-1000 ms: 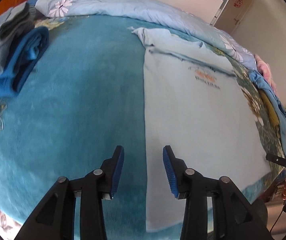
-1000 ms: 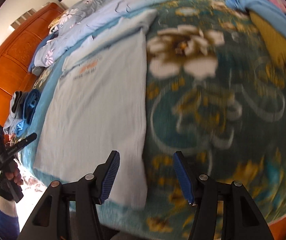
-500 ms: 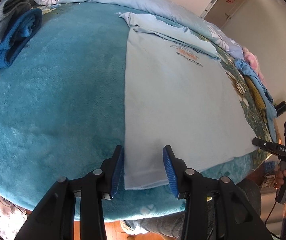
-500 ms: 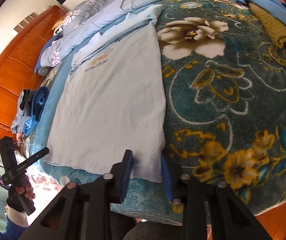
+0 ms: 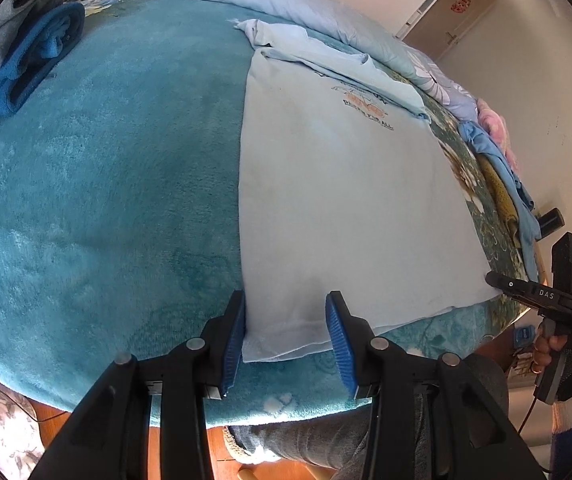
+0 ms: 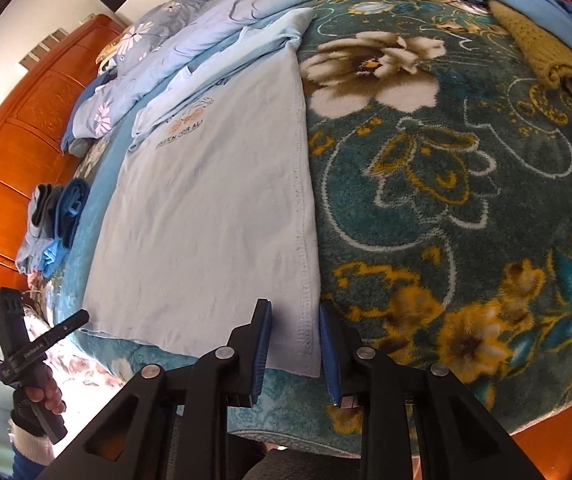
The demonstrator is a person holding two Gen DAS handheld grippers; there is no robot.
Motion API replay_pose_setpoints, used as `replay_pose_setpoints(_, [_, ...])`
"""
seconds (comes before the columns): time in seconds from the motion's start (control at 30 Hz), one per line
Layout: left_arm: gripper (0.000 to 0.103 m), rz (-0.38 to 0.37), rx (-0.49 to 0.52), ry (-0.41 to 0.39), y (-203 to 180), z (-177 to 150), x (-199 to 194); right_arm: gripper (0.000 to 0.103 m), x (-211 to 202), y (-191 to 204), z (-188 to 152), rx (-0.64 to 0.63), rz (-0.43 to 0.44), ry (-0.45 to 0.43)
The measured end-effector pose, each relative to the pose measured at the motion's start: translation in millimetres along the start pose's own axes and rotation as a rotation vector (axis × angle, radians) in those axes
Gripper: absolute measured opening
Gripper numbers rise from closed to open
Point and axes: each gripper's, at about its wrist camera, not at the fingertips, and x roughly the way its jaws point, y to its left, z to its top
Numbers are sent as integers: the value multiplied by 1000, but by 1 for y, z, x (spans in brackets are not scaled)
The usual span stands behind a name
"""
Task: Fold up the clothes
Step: 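Position both open grippers at the hem of the light blue shirt, then grasp the hem with both grippers, fold it over toward the collar, release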
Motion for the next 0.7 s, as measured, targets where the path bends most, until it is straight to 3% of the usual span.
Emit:
replay_pose_setpoints(0.23, [41, -25, -24, -11, 3, -3, -3, 11, -1, 2, -4, -6, 17, -12])
replay_pose_setpoints(0.4, [16, -55, -55, -11, 9, -5, -4, 7, -2, 4, -4, -16, 22, -12])
replay_pose_setpoints(0.7, [7, -114, -37, -39, 6, 0, -11, 7, -14, 4, -2, -22, 44, -33])
